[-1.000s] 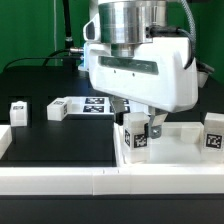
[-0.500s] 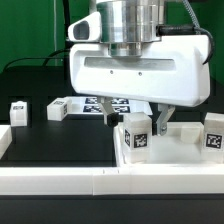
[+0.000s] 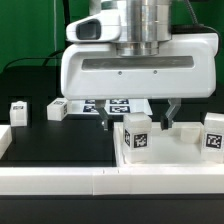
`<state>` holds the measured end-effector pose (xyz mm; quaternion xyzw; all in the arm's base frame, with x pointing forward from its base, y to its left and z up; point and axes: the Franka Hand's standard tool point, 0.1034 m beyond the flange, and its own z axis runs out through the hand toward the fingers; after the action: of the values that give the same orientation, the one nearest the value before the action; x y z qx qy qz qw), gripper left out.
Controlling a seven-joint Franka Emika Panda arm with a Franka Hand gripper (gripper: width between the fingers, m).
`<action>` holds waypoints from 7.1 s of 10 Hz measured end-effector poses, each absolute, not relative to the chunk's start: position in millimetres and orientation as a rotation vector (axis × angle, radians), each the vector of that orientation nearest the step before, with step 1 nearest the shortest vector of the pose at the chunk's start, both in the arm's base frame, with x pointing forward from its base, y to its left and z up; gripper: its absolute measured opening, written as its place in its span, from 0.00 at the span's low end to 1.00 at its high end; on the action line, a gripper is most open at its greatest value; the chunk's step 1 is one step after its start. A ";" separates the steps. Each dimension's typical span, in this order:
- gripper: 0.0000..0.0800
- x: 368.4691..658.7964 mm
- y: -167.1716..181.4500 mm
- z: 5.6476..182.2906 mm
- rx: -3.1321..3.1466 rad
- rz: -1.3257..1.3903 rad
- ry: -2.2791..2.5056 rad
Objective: Assemble square table
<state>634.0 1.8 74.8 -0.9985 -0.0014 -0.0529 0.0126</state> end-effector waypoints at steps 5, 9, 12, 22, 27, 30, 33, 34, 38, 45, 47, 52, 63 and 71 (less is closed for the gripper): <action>0.50 635.0 0.3 75.9 -3.112 -0.173 -0.217; 0.36 635.2 -0.2 75.9 -3.109 -0.176 -0.049; 0.36 634.6 -1.8 75.2 -3.036 -0.187 0.538; 0.77 634.6 -1.5 73.8 -2.734 -0.116 1.392; 0.81 635.0 -1.9 73.9 -2.961 -0.139 0.860; 0.81 635.5 -5.5 74.7 -3.108 -0.151 0.225; 0.81 635.7 -6.7 74.8 -3.136 -0.150 -0.237; 0.81 635.7 -5.2 74.7 -3.133 -0.150 -0.296; 0.36 635.4 -5.9 74.4 -3.132 -0.150 -0.317; 0.36 634.6 -5.1 74.1 -3.071 -0.172 0.496; 0.36 634.3 -2.8 74.2 -2.955 -0.161 0.886; 0.36 634.0 -0.6 73.6 -2.603 -0.089 1.620; 0.81 634.7 -2.2 74.8 -3.065 -0.129 0.437; 0.77 634.5 -3.8 73.8 -3.115 -0.134 -0.322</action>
Offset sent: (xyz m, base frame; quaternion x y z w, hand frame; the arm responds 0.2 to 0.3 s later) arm 0.0000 0.0000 0.0000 0.0000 0.0000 -0.0650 0.9979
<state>634.5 -3.8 73.8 -0.9938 -0.1026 -0.0429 0.0038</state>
